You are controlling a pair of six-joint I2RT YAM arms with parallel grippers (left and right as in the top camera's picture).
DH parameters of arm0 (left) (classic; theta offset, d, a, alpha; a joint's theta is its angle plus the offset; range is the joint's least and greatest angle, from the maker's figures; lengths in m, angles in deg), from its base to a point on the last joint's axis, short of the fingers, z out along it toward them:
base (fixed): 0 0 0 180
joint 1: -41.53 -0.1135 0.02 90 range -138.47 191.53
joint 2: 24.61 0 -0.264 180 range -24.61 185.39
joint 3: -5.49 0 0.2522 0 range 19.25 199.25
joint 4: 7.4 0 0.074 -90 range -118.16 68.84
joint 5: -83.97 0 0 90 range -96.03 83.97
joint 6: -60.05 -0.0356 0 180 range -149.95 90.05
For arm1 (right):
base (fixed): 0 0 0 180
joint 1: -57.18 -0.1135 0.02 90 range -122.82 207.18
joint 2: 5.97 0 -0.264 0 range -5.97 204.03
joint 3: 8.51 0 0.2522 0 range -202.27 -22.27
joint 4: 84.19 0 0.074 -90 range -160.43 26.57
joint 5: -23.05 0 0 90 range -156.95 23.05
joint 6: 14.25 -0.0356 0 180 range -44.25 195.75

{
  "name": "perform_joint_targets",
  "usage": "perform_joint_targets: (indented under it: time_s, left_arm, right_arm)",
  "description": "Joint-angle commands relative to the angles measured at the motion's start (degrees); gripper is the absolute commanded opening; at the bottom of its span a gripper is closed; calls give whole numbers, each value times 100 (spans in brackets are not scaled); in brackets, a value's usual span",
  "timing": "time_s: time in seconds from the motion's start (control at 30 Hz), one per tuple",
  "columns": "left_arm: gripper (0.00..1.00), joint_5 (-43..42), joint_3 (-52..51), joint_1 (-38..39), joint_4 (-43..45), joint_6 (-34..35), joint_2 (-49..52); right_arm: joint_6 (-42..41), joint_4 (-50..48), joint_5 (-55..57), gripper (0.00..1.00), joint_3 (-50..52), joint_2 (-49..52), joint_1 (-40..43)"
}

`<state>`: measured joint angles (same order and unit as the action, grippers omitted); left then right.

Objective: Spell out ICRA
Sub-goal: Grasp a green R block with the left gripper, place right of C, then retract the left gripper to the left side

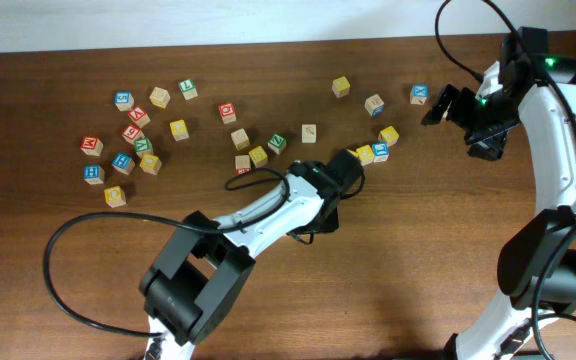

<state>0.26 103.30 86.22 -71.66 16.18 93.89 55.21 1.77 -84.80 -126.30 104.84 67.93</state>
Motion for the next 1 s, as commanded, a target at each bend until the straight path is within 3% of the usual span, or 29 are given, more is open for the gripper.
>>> perform_joint_targets:
  time_s: [0.0,0.27,0.47,0.5,0.53,0.6,0.63,0.67,0.8,0.97]
  left_arm:
    - [48,66,343,-157,-114,-431,-90]
    - [50,208,1908,-951,-691,-999,-92]
    - [56,214,3488,-2157,-1956,-1325,-122]
    - [57,212,3488,-2350,-2090,-1325,-122]
    - [73,214,3486,-2544,-2212,-1325,-120]
    - [76,212,3488,-3027,-2457,-1325,-120]
    - [82,212,3486,-3305,-2564,-1325,-120]
    - [99,212,3477,-3569,-2662,-1325,-120]
    - [99,216,3340,-4542,-2876,-1325,-120]
    - [99,214,2544,-5130,-2975,-1325,-120]
  right_arm:
    - [61,0,52,98,-44,-50,22]
    - [61,0,52,98,-44,-50,22]
    - [61,0,52,98,-44,-50,22]
    - [61,0,52,98,-44,-50,22]
    - [61,0,52,98,-44,-50,22]
    - [61,0,52,98,-44,-50,22]
    - [61,0,52,98,-44,-50,22]
    - [61,0,52,98,-44,-50,22]
    - [61,0,52,98,-44,-50,22]
    - [61,0,52,98,-44,-50,22]
